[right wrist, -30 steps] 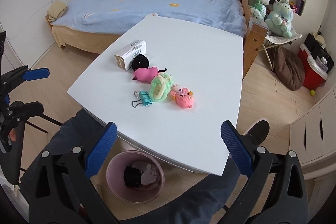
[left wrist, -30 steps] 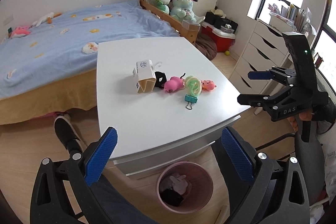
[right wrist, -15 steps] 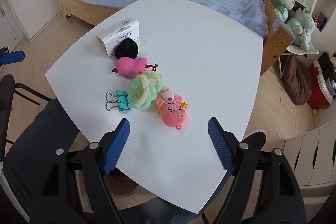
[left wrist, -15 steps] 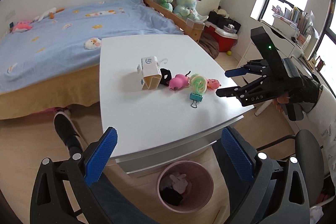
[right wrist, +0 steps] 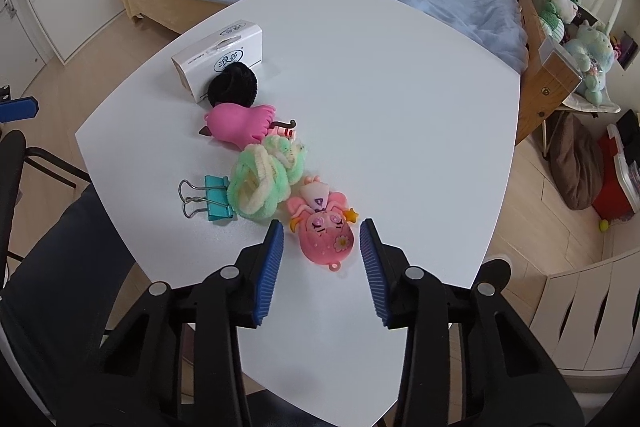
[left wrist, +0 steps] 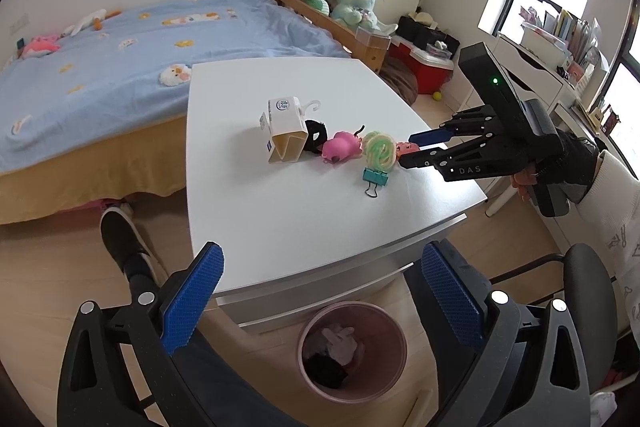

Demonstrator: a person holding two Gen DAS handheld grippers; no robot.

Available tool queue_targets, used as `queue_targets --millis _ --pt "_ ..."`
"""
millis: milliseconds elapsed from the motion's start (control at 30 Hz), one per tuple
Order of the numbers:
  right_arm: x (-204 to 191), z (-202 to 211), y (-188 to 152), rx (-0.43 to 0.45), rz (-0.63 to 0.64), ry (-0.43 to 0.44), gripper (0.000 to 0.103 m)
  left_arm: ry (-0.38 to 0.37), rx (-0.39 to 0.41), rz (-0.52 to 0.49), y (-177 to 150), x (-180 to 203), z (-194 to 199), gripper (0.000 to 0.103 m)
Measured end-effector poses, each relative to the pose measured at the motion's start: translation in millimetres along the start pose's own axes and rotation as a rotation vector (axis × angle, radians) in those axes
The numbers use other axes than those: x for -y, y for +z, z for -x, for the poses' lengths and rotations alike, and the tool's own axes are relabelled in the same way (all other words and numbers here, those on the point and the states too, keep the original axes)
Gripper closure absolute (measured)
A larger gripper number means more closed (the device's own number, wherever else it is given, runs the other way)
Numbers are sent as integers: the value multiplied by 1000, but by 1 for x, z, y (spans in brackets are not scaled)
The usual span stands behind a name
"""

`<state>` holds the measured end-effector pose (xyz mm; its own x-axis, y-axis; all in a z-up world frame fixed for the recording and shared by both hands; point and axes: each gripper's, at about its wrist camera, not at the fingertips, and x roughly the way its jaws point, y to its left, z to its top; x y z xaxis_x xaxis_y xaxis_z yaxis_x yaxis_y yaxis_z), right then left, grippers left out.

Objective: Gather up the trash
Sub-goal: 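Grasp the pink cat-face plush keychain with the right gripper, then grasp the white paper bag with the left gripper while the right gripper holds the pink plush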

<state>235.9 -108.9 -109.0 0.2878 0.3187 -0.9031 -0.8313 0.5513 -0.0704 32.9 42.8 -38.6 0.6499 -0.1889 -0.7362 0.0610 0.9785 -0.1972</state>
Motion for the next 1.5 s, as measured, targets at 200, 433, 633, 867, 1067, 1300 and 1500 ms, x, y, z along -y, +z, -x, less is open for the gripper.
queue_targets --millis 200,433,633,867,1067,1300,1500 --pt "-3 1 -2 -1 4 -5 72 -2 0 3 0 -1 -1 8" --pt "-6 10 -11 -4 -29 -33 73 -6 3 -5 9 0 -3 8" --pt "1 26 -16 18 -137 -46 74 -2 8 -14 25 0 -4 8" --pt "4 38 -16 45 -218 -28 74 3 -14 -3 50 -6 -17 8" --pt "3 46 -14 58 -239 -23 73 31 -42 3 77 -15 -33 8" --pt "2 50 -17 67 -249 -13 73 16 -107 34 109 -22 -59 8" --pt "2 51 -19 68 -253 -8 73 34 -157 83 119 -30 -88 8"
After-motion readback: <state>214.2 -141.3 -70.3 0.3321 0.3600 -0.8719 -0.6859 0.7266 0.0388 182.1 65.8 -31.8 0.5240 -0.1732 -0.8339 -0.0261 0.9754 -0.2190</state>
